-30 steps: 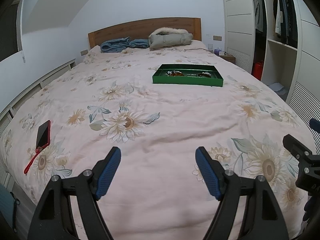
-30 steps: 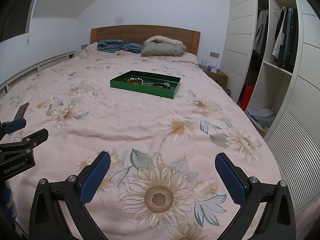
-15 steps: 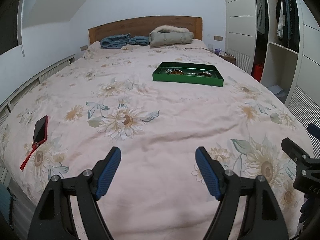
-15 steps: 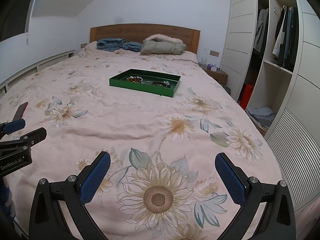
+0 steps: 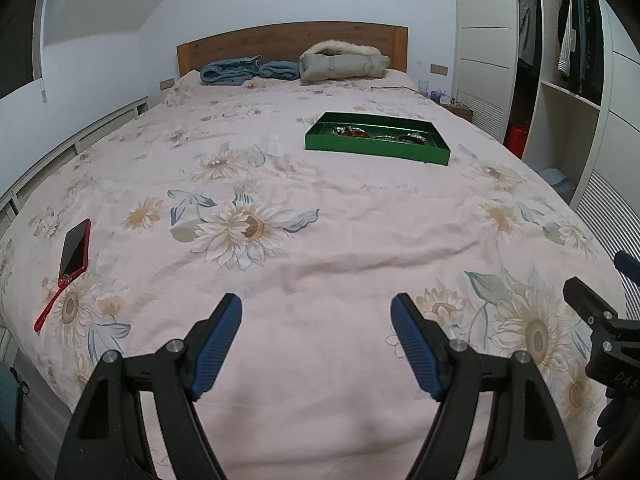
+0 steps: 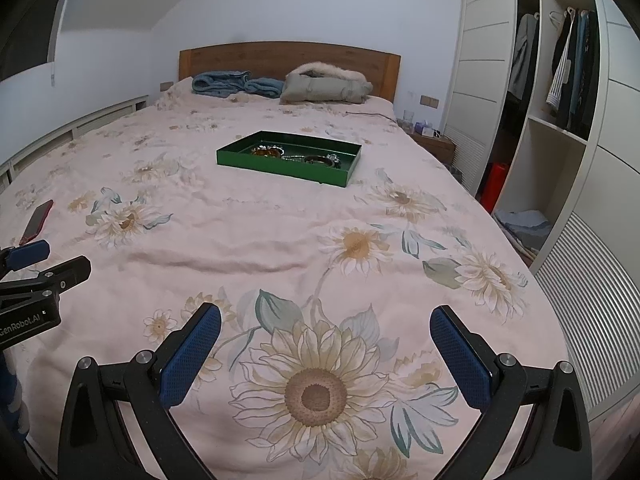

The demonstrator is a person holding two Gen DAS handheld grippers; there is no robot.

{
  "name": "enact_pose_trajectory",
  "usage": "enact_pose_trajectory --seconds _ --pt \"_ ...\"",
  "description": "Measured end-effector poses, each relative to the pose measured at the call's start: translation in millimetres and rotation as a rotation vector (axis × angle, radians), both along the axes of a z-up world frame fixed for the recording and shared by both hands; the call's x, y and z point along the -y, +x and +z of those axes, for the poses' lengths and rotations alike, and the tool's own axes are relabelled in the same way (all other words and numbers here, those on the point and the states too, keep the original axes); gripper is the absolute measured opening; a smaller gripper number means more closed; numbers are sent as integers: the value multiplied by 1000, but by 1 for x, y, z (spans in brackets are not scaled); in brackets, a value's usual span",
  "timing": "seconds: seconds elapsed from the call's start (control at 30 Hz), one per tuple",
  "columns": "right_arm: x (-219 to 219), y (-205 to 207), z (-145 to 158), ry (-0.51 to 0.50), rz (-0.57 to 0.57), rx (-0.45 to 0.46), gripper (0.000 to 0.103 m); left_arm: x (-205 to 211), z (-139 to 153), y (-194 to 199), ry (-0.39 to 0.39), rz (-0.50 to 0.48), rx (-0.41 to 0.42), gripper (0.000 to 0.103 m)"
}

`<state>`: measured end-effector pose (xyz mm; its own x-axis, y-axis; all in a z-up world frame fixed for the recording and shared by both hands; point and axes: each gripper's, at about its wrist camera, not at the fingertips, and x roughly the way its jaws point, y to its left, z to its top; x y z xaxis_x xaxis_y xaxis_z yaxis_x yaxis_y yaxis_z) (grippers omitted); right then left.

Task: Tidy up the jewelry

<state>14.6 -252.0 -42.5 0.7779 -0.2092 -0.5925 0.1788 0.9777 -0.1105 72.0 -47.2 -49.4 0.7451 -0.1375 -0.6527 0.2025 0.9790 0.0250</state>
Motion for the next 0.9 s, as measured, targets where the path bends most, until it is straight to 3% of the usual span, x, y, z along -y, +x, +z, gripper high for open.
enact_pose_trajectory --seconds 0.9 --pt "11 33 -6 -12 -11 -43 103 3 -7 36 34 18 -23 76"
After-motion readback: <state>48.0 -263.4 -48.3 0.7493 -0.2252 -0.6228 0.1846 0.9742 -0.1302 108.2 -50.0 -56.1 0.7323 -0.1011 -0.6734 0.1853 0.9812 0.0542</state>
